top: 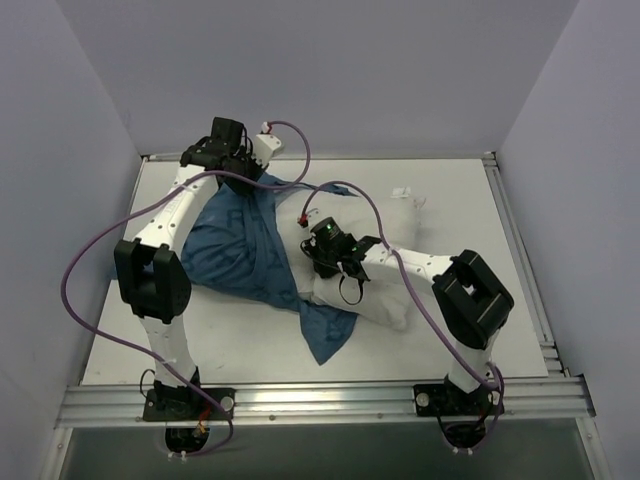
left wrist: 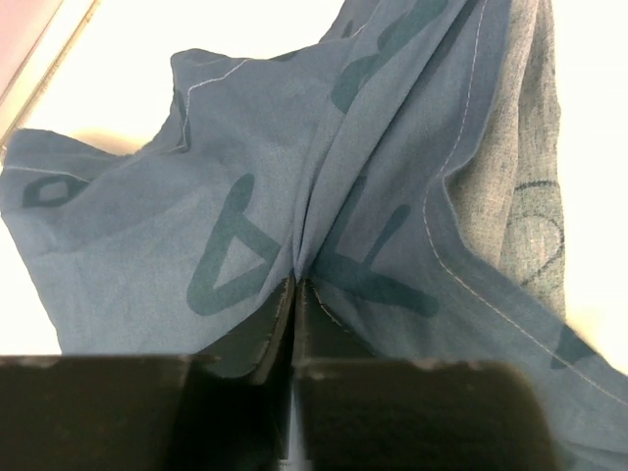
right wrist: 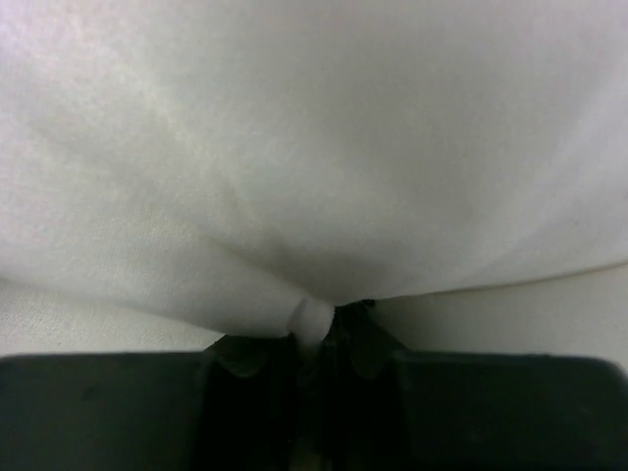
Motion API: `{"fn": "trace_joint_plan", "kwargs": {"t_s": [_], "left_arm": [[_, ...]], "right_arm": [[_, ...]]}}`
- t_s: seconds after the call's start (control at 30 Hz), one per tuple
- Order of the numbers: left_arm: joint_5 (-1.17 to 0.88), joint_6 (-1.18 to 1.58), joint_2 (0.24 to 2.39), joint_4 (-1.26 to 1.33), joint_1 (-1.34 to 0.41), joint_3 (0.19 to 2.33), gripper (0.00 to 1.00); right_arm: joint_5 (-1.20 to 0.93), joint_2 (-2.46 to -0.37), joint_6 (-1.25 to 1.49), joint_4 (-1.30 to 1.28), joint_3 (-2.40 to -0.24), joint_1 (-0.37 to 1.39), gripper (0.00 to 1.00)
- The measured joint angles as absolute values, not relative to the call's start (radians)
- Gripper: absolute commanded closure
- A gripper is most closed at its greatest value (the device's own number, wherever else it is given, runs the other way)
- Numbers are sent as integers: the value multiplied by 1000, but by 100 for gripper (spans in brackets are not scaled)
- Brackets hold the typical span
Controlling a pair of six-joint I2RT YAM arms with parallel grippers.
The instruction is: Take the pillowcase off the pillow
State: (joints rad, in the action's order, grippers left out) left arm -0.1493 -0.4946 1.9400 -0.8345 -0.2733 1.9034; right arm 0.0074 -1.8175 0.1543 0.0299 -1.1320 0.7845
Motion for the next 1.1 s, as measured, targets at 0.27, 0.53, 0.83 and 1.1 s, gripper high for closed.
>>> {"fn": "trace_joint_plan", "kwargs": {"t_s": [0.27, 0.53, 0.83, 1.1], "left_arm": [[-220, -488, 1941, -933, -240, 1979, 6], [-328, -488, 1835, -1069, -31, 1998, 6], [-288, -654, 1585, -1088, 108, 1579, 6], [-202, -936, 1503, -938, 169, 1213, 6]], "right_arm": [[-39, -1748, 189, 27, -1104, 764, 100], [-214, -1600, 228, 29, -1048, 658, 100], [-324, -1523, 223, -29, -1040, 538, 100], [-370, -1496, 164, -93, -1040, 455, 100]]}}
